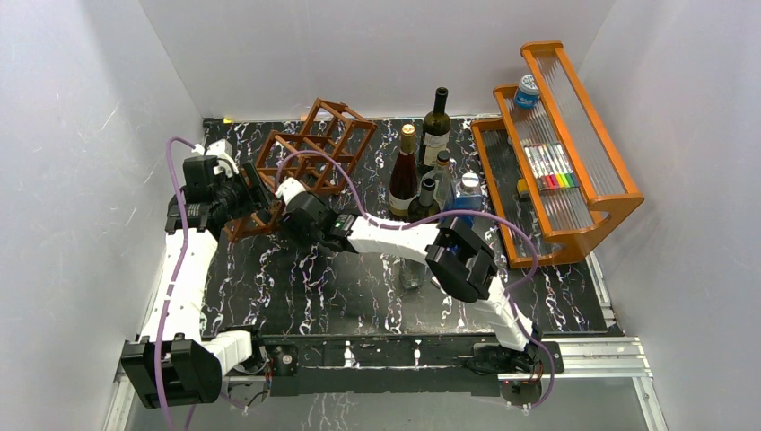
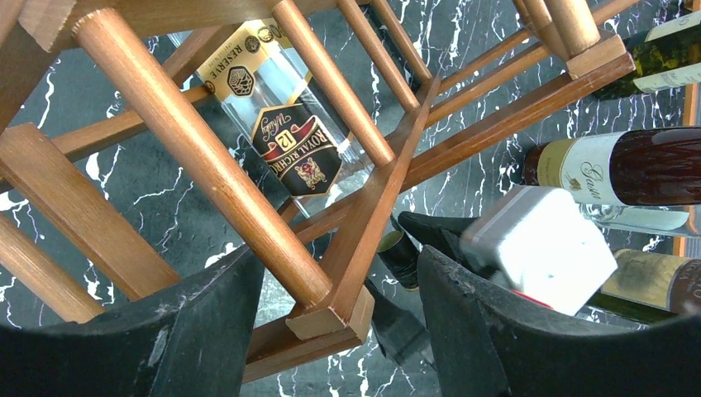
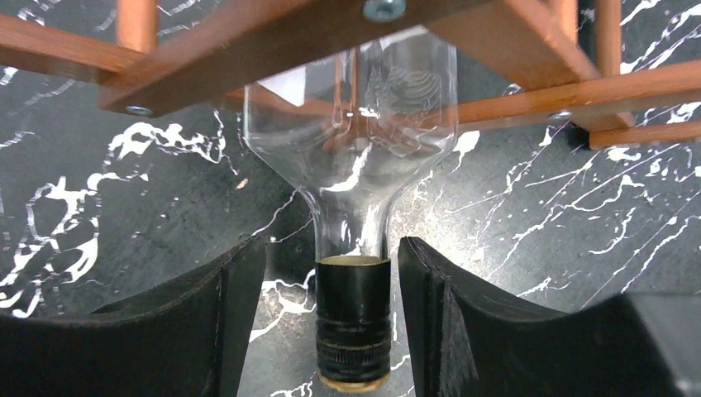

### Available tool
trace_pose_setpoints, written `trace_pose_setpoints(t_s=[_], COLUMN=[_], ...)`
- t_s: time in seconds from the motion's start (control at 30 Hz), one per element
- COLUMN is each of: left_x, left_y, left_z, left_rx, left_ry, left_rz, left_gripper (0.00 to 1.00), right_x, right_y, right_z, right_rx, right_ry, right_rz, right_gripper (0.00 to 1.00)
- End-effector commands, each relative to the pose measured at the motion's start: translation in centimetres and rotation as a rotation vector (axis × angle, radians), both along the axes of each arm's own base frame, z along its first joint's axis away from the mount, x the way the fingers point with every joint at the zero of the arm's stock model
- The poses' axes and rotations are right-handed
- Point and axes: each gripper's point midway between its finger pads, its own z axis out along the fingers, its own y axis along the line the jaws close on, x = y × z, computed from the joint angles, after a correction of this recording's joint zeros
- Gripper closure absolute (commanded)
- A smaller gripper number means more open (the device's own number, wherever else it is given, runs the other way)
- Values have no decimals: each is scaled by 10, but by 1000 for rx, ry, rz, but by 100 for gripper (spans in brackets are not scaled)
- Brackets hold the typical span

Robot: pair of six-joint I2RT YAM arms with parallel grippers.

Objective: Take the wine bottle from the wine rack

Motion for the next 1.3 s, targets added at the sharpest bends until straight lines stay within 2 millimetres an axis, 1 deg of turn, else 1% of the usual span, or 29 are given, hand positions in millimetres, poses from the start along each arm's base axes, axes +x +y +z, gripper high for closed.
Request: trace_pose_setpoints(t_s=[0.0, 0.07, 0.17, 0.27, 0.33, 0.5, 0.67, 0.83, 0.9, 0.97, 1.0, 1.03, 1.07, 1.1, 1.13, 1.17, 1.2, 1.27], left_x=[-15, -15, -16, -17, -18, -17, -14, -13, -13, -12, -12, -12, -11, -9, -8, -8, -9, -12], left_y=[-8, -6, -5, -5, -4, -2, 2, 8, 9, 9, 9, 9, 7, 4, 2, 3, 4, 11], left_z=[-5, -5, -5, -6, -9, -12, -11, -14, -12, -8, -4, 1, 9, 14, 21, 29, 40, 59], left_rx=[-28, -23, -17, -16, -11, 1, 20, 54, 66, 77, 80, 82, 79, 73, 73, 77, 87, 126], left_ry=[31, 31, 28, 31, 37, 41, 32, 30, 23, 8, 0, -17, -44, -62, -80, -92, -116, -164], left_rz=[-24, -18, -11, -14, -9, -5, 1, 15, 9, -3, -6, -11, -24, -43, -50, -49, -48, -23], left_gripper=[34, 34, 34, 34, 33, 33, 33, 33, 33, 30, 27, 24, 18, 14, 11, 7, 4, 2], right_x=[14, 15, 16, 14, 11, -8, -27, -47, -53, -61, -66, -72, -79, -84, -87, -91, -94, -105], right_y=[14, 14, 14, 12, 10, -1, -23, -44, -57, -71, -81, -90, -107, -118, -125, -136, -144, -154], right_z=[13, 14, 12, 13, 18, 39, 56, 64, 63, 68, 67, 73, 90, 103, 108, 112, 114, 120], right_rx=[47, 45, 37, 38, 40, 54, 53, 36, 7, -14, -40, -51, -44, -51, -70, -103, -130, -146], right_ry=[-69, -77, -85, -87, -81, -92, -75, -4, 25, 48, 63, 71, 65, 68, 77, 97, 116, 152], right_rz=[-21, -19, -14, -10, -6, 6, -2, 4, -7, -5, 2, 19, 25, 37, 38, 39, 38, 60], right_gripper=[31, 31, 38, 52, 60, 84, 99, 100, 100, 100, 100, 100, 100, 100, 100, 100, 100, 100])
